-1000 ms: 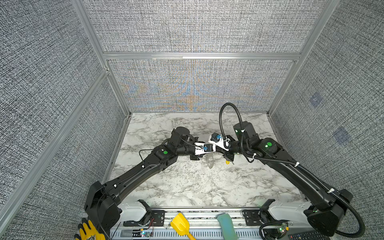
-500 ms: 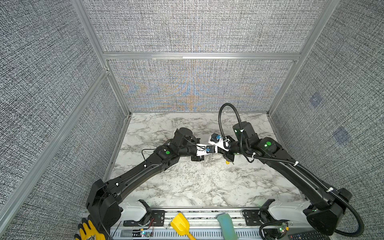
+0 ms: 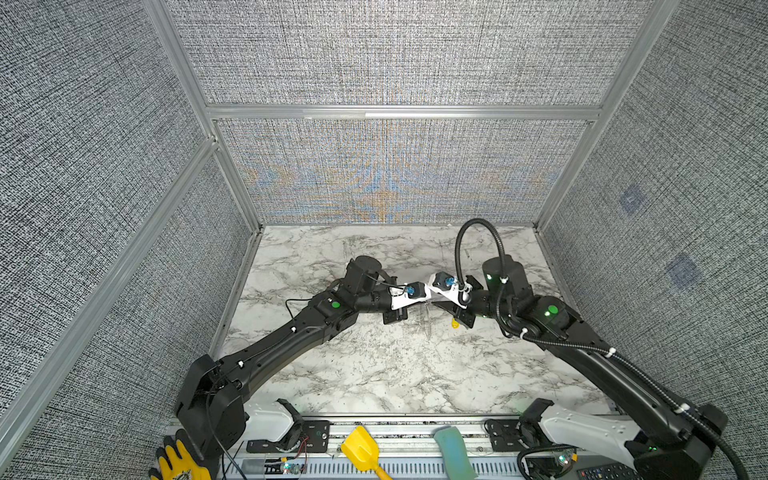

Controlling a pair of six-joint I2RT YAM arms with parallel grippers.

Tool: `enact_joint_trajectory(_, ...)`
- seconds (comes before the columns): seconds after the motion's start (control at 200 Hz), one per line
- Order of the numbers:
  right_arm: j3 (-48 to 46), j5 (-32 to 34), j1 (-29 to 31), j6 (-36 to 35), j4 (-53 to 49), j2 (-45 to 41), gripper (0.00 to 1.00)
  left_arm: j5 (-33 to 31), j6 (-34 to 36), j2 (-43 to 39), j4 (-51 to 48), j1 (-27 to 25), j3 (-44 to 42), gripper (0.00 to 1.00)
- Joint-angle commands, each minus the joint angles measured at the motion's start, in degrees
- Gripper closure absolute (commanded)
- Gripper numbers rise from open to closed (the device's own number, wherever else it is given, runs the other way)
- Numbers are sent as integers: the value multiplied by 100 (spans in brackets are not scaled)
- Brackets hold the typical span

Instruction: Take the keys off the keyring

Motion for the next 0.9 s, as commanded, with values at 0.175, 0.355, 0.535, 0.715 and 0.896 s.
enact_joint_trajectory(0.175,-516,-155,3,185,683,-349,63,665,-1572,-163,2110,127,-537,100)
enact_joint_trajectory(0.355,-564,-204,2,256,792,-278,62,718,-2094,-205,2951,168,-839,100)
enact_joint_trajectory(0.535,-624,-283,19,347,1090,-196,61,804,-2515,-158,3630,204,-1037,100)
enact_joint_trajectory(0.715,-703,-317,21,389,1384,-115,62,832,-2561,-154,3683,207,-1060,100)
enact_joint_trajectory(0.896,-723,-280,42,532,1767,-96,63,782,-2529,-162,3649,202,-1070,100)
